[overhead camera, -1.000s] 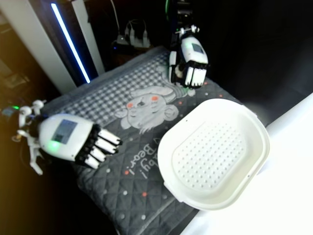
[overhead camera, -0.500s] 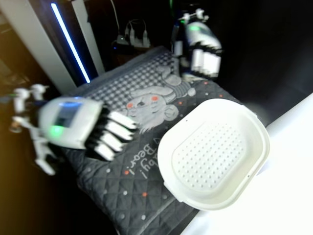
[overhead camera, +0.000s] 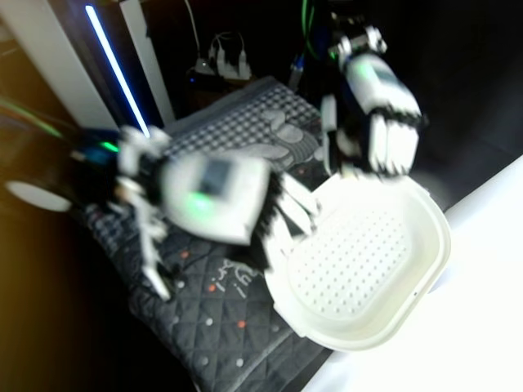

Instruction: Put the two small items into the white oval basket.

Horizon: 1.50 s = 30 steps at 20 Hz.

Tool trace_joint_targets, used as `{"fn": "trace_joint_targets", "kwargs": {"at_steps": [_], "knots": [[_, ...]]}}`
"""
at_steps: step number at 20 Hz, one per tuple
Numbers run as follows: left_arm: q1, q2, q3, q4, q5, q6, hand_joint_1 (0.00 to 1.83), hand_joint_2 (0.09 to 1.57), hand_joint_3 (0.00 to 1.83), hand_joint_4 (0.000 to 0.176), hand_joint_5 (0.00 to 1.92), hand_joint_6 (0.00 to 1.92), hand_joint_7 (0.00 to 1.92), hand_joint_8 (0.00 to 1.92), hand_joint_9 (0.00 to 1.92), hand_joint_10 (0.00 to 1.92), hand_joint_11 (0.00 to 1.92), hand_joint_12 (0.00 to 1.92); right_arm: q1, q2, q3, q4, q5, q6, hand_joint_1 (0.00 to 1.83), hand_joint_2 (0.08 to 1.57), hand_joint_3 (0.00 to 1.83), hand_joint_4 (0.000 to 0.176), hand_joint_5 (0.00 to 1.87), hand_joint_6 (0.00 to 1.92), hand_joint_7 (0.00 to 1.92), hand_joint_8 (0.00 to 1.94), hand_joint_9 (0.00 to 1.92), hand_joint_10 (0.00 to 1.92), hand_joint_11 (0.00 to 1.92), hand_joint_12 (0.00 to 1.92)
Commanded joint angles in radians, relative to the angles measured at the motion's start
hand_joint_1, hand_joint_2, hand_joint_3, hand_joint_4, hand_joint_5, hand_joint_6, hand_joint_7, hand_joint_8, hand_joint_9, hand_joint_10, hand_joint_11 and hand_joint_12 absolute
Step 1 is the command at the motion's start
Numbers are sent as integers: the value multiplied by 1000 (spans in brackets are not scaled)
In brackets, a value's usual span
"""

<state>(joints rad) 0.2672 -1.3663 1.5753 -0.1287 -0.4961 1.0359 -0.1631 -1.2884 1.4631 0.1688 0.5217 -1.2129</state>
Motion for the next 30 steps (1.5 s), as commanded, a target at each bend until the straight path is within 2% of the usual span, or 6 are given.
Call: {"fn": "trace_joint_targets", "kwargs": {"at_steps": [1,3,5,7,10,30], "knots": [[-15,-8,21,-10,-69,-1,1421,1381,0,0,543,1921,566,1686,601,1794,733,1921,16,9,16,8,104,-8,1269,1248,6,0,709,1921,852,1941,1056,1921,1191,1921],[-15,-30,49,-22,-34,0,1114,1366,0,0,548,1626,664,1614,631,1868,710,1921,16,3,21,10,99,-8,945,1326,23,0,566,1740,586,1941,863,1921,1046,1921],[-10,-30,50,-39,-23,19,1031,1178,0,23,223,1018,300,949,307,1336,287,1854,16,3,17,9,98,-8,736,1184,0,42,106,937,190,976,209,1325,178,1852],[-6,-24,43,-53,-22,32,688,1184,0,101,67,240,74,143,40,419,11,1370,16,3,14,9,96,-8,497,1130,0,74,3,69,13,99,7,267,6,740],[-5,-20,40,-56,-22,33,393,1195,0,159,0,1,0,0,0,2,0,67,16,3,-4,-4,96,-8,303,1136,0,101,0,0,0,0,0,1,0,5],[197,419,-404,3,-434,26,205,1088,29,130,0,0,0,0,0,0,0,0,9,473,-455,-277,147,-7,163,1135,12,176,0,0,0,0,0,0,30,22]]}}
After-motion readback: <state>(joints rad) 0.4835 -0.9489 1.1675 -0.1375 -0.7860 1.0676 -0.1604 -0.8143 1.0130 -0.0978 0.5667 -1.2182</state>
